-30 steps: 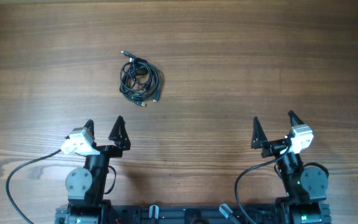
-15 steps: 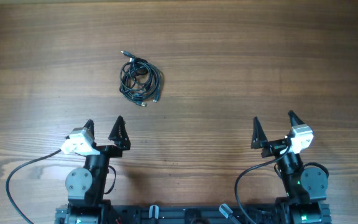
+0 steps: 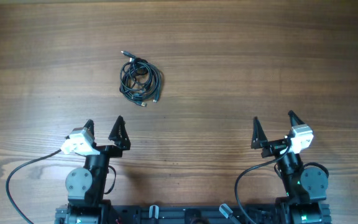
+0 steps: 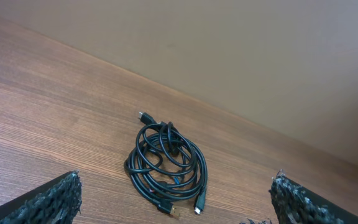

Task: Untangle cables

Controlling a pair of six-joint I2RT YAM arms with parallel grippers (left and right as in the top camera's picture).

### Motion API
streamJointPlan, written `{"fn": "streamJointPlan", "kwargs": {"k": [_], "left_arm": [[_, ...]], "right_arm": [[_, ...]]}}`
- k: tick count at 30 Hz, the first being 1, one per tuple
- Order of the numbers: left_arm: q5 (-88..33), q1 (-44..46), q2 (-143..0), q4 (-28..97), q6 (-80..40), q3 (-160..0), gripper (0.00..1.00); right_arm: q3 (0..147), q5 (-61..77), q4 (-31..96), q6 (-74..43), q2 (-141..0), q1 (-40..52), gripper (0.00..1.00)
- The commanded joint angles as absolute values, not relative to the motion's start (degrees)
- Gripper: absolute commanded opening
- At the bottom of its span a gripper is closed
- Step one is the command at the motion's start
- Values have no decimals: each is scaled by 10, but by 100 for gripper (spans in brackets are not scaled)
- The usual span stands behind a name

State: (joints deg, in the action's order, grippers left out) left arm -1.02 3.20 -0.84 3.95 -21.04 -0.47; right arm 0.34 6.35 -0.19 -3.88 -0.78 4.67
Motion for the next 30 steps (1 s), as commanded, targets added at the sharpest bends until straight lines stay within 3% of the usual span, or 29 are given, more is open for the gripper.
{"fn": "streamJointPlan", "kwargs": {"k": [1, 21, 30], "left_arm": [[-19, 27, -8, 44, -199, -3, 100], [-17, 27, -8, 36, -199, -3, 100], [-8, 27, -8, -85, -205, -34, 100]], "right_arm": [[3, 56, -3, -46, -8, 44, 100], [3, 56, -3, -46, -8, 44, 100], [3, 56, -3, -46, -8, 44, 100]]}}
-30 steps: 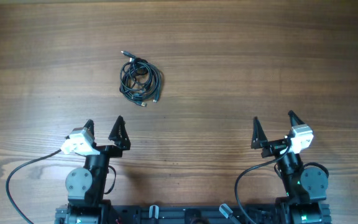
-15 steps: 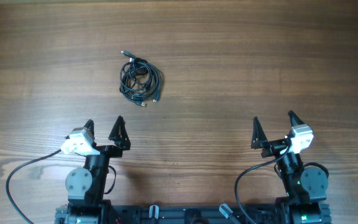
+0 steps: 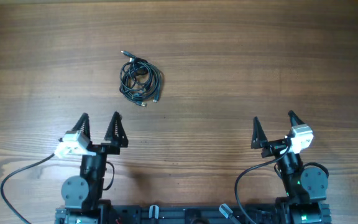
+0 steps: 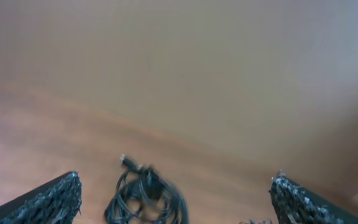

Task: Untangle cables
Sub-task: 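Reach the left gripper forward over the black cable coil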

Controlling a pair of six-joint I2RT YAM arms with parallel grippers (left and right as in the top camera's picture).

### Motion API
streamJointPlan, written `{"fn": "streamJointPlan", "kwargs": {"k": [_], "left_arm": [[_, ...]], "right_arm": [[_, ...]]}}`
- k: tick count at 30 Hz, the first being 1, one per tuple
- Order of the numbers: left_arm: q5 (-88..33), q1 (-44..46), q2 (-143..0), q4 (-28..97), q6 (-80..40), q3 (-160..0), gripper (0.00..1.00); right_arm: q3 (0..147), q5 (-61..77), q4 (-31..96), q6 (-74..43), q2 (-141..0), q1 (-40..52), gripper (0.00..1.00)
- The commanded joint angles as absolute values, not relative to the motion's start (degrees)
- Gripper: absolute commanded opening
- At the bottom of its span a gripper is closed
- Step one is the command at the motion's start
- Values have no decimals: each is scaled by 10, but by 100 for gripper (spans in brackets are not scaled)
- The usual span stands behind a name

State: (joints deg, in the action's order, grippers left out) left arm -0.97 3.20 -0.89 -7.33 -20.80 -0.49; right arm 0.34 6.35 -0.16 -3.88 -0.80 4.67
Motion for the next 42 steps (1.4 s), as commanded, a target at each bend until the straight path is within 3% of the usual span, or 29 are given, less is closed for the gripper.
{"fn": "streamJointPlan", "kwargs": {"k": [1, 8, 19, 24, 32, 35, 36, 42], "left_arm": [[-8, 27, -8, -78, -221, -55, 100], [-22, 27, -74, 106, -236, -293, 100], [-171, 27, -471, 384, -242, -749, 100], [-200, 28, -688, 586, -212, -962, 100], [-204, 28, -873, 649, -245, -985, 100], [-204, 28, -925, 623, -245, -985, 10], [-204, 29, -943, 622, -260, -985, 4], [-135, 75, -1035, 624, -279, -985, 4]], "right_arm": [[3, 56, -3, -46, -8, 44, 100], [3, 56, -3, -46, -8, 44, 100], [3, 56, -3, -46, -8, 44, 100], [3, 56, -3, -46, -8, 44, 100], [3, 56, -3, -46, -8, 44, 100], [3, 56, -3, -46, -8, 44, 100], [3, 56, -3, -46, -8, 44, 100], [3, 56, -3, -46, -8, 44, 100]]}}
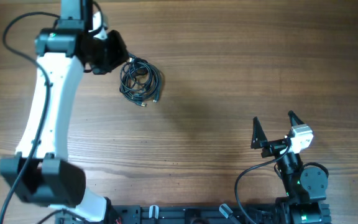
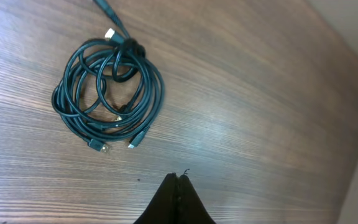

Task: Untangle cables
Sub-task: 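Reach the left gripper forward over the black cable coil, then lower the left gripper and grasp the top of the cable coil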

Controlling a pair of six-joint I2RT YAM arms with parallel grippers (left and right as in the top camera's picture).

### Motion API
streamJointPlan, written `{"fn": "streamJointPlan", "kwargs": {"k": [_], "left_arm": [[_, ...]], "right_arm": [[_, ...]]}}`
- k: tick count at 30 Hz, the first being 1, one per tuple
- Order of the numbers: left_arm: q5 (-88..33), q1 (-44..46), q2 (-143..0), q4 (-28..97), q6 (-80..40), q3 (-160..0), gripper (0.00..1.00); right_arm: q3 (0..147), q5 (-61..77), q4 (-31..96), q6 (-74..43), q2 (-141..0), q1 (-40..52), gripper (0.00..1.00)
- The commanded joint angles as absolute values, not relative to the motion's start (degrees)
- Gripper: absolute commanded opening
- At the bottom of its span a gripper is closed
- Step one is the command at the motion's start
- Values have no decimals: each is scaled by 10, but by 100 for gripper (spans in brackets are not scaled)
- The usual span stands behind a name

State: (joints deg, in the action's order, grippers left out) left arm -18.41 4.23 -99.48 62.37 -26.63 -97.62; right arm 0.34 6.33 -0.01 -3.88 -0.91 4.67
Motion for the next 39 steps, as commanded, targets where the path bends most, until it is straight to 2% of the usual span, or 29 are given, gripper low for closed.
{"fn": "streamJointPlan", "kwargs": {"k": [1, 5, 9, 13, 16, 21, 32, 39], "left_arm": [[-121, 83, -1044, 623, -279, -985, 4], [-60, 114, -1087, 602, -281, -985, 4], [14, 119, -1126, 571, -322, -985, 15], [51, 119, -1155, 548, -322, -985, 8], [63, 119, -1174, 527, -322, -985, 20], [63, 118, -1209, 493, -317, -985, 27], [63, 118, -1224, 471, -317, -973, 24], [85, 118, -1228, 453, -317, -943, 29]], "right_arm": [[3, 56, -3, -46, -8, 44, 100], [3, 56, -3, -46, -8, 44, 100], [3, 56, -3, -46, -8, 44, 100], [3, 56, -3, -46, -8, 44, 100], [3, 56, -3, -46, -8, 44, 100], [3, 56, -3, -46, -8, 44, 100], [3, 56, -3, -46, -8, 44, 100], [3, 56, -3, -46, -8, 44, 100]]}}
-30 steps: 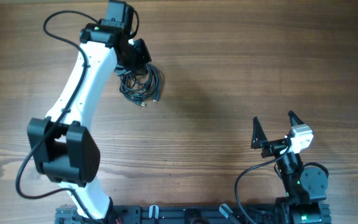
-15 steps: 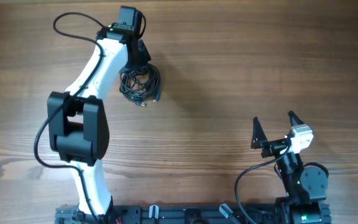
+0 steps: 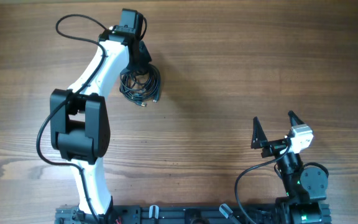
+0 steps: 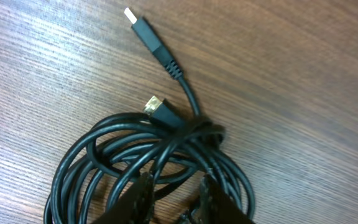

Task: Untangle cables
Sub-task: 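Lower the left gripper and grasp the top of the cable coil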

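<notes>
A coiled, knotted bundle of black cables (image 3: pixel 143 86) lies on the wooden table, back left of centre. In the left wrist view the bundle (image 4: pixel 166 140) fills the lower frame. One USB plug (image 4: pixel 143 28) sticks out at the top, and a gold-tipped plug (image 4: pixel 157 107) sits at the knot. My left gripper (image 4: pixel 176 182) is down on the coil, its fingers a little apart with strands between and beneath them. My right gripper (image 3: pixel 273 119) stands open at the front right, far from the cables.
The white left arm (image 3: pixel 95 68) reaches from the front left across to the bundle, its own black lead (image 3: pixel 73 28) looping behind it. The right arm's base (image 3: pixel 300 180) sits at the front edge. Bare wood table (image 3: pixel 241 56) surrounds the bundle.
My left gripper was shut and up beside the coil's left side. It is now low on the coil's top part with its fingers parted over strands. The right arm is unchanged.
Both arms were parked at the front edge with grippers open, the bundle lying back left. The left wrist then turned slightly. Later the left arm stood stretched out beside the bundle, gripper shut. Now it is on the coil, fingers apart; the bundle has not moved.
</notes>
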Controlling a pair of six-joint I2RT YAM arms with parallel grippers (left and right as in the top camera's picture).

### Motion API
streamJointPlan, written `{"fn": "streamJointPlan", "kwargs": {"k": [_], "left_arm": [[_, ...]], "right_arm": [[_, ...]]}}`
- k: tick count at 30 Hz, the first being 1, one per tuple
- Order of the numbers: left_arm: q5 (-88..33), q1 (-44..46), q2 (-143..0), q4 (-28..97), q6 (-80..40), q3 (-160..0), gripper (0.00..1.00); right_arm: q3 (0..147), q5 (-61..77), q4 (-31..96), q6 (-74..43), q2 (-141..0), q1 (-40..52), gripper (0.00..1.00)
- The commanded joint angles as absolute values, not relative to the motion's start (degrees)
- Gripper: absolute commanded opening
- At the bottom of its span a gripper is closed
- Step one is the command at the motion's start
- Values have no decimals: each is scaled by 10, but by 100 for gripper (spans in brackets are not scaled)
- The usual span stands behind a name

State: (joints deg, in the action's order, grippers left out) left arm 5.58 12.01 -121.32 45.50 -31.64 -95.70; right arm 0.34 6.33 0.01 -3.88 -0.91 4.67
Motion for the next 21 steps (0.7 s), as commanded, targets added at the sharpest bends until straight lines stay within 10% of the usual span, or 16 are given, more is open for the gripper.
{"fn": "streamJointPlan", "kwargs": {"k": [1, 12, 21], "left_arm": [[90, 118, -1228, 453, -317, -943, 29], [88, 122, -1228, 418, -318, -894, 28], [84, 123, -1210, 420, -318, -892, 4]], "right_arm": [[3, 56, -3, -46, -8, 44, 100], [3, 56, -3, -46, -8, 44, 100], [3, 56, -3, -46, -8, 44, 100]]}}
